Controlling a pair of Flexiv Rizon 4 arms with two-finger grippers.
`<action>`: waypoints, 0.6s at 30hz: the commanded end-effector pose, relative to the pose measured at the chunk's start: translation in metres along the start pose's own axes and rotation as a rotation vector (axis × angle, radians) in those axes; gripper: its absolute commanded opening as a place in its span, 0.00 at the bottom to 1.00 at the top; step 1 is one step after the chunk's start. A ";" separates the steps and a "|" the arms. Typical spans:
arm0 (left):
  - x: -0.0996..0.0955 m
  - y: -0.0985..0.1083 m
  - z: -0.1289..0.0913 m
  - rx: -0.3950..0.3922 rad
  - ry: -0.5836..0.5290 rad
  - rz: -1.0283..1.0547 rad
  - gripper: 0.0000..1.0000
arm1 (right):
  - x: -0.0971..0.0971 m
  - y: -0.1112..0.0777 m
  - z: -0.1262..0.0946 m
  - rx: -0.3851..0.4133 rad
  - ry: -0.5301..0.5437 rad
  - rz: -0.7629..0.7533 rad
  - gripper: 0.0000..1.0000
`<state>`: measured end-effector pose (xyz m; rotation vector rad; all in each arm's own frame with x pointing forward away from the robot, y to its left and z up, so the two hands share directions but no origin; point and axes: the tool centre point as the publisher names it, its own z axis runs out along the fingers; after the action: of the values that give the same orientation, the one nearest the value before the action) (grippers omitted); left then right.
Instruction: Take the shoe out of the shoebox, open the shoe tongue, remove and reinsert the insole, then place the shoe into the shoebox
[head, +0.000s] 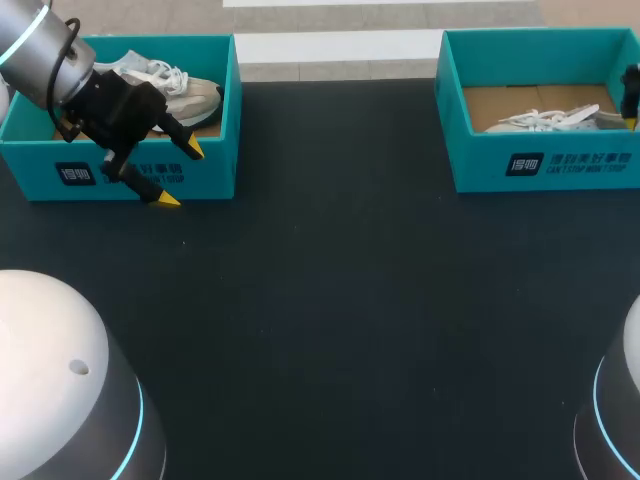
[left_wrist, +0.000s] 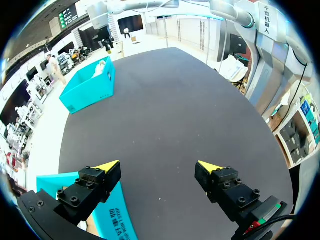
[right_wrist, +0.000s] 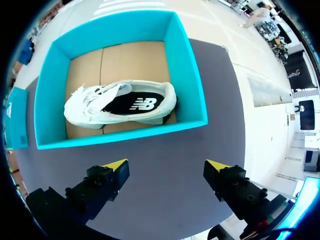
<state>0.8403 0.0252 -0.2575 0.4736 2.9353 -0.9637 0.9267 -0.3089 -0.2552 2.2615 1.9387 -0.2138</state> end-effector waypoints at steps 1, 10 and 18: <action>0.000 -0.001 -0.016 0.032 0.034 0.077 1.00 | 0.000 -0.003 0.001 -0.010 0.001 0.001 1.00; -0.010 0.036 -0.055 -0.248 0.249 0.449 1.00 | 0.000 -0.003 0.001 -0.010 0.001 0.001 1.00; -0.021 0.055 -0.084 -0.403 0.362 0.548 1.00 | 0.000 -0.003 0.001 -0.010 0.001 0.001 1.00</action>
<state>0.8827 0.1121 -0.2300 1.1551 2.8393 -0.5427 0.9252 -0.3091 -0.2557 2.2570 1.9364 -0.2065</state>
